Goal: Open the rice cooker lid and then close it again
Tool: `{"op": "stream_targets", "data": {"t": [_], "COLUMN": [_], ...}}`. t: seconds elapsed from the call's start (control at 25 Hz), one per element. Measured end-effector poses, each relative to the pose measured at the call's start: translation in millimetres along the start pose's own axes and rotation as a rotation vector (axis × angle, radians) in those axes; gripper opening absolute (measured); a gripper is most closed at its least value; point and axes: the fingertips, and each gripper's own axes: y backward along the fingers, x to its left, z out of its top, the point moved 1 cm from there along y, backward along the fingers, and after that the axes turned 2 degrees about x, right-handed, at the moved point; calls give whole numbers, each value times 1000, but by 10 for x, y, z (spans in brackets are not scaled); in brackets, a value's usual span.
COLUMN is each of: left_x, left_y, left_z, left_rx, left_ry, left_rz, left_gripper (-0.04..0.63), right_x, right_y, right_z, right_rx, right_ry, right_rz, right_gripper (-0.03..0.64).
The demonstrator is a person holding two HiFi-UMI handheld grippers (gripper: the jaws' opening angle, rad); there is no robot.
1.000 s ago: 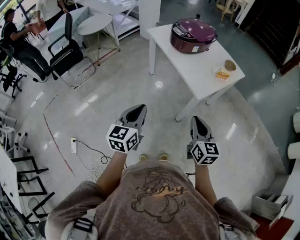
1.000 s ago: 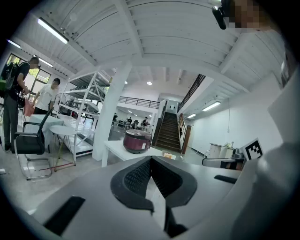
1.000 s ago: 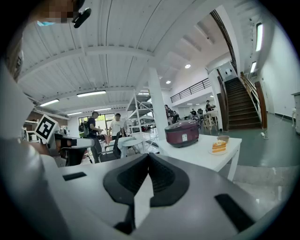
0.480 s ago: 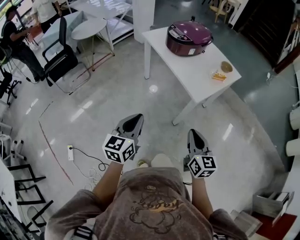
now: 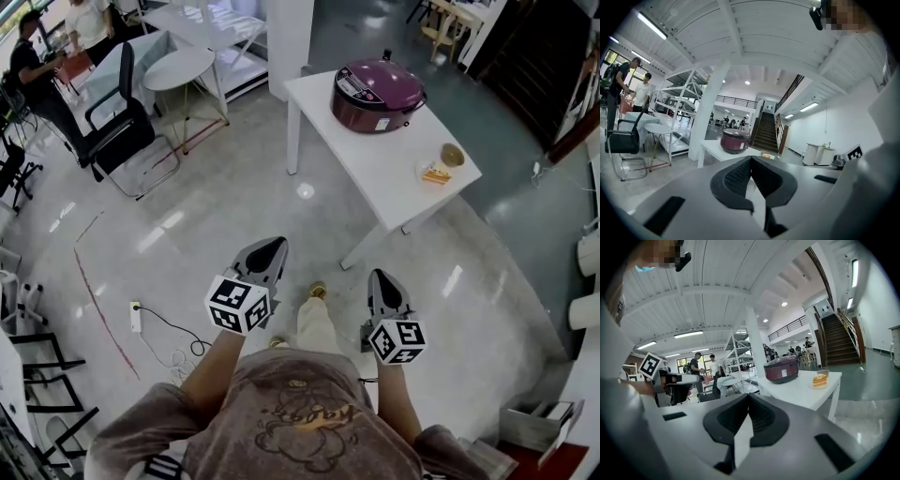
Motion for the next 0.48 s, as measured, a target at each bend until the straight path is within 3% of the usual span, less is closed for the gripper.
{"op": "stream_targets", "data": {"t": [0.48], "left_x": [293], "left_y": [-846], "left_z": [310], "left_rx": [-8], "left_ry": [-1], "left_rz": [-19], "left_gripper": [20], "right_x": [-429], "right_y": [-781], "right_z": [425], "right_rx": [-2], "right_ry": [1], "right_rz": [18], "right_gripper": [2]}}
